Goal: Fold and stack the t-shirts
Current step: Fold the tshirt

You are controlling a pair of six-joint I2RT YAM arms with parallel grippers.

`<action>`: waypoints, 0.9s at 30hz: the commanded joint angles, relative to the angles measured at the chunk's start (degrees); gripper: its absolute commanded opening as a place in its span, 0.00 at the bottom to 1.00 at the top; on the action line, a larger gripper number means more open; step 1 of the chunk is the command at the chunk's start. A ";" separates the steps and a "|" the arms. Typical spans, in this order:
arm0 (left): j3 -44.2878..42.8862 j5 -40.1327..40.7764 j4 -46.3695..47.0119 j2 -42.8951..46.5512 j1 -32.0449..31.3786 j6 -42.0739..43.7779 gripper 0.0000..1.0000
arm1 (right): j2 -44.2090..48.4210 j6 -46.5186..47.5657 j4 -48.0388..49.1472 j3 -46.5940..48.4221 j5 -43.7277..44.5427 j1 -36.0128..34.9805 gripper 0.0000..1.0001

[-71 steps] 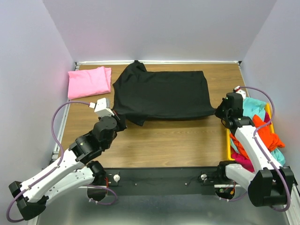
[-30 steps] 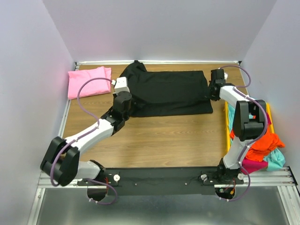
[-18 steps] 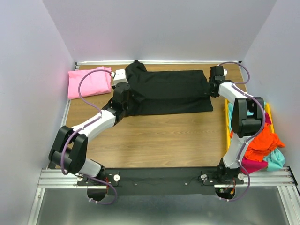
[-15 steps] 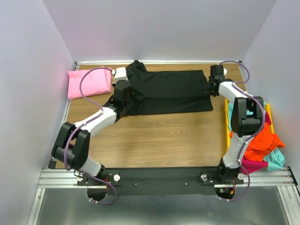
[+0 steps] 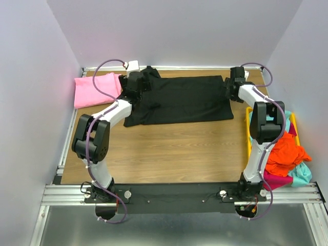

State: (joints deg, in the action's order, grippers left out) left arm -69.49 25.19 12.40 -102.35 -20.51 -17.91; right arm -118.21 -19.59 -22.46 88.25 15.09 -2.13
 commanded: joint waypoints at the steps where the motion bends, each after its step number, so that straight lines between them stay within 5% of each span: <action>1: -1.88 1.18 -3.18 1.88 -0.23 -2.21 0.97 | 3.33 -0.62 -1.27 0.00 2.57 0.29 0.88; 18: 25.98 -9.72 9.04 10.85 -6.03 -9.60 0.98 | 14.24 -3.43 1.71 -20.74 -1.91 -0.15 0.82; 27: 30.73 -8.32 9.65 11.81 -5.94 -10.04 0.98 | 14.94 -4.14 2.51 -26.02 0.11 -0.24 0.63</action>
State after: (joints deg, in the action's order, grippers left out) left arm -40.49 17.06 19.79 -92.36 -26.48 -27.09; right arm -104.42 -22.96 -20.45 64.25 14.09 -2.24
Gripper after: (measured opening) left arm 0.976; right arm 0.697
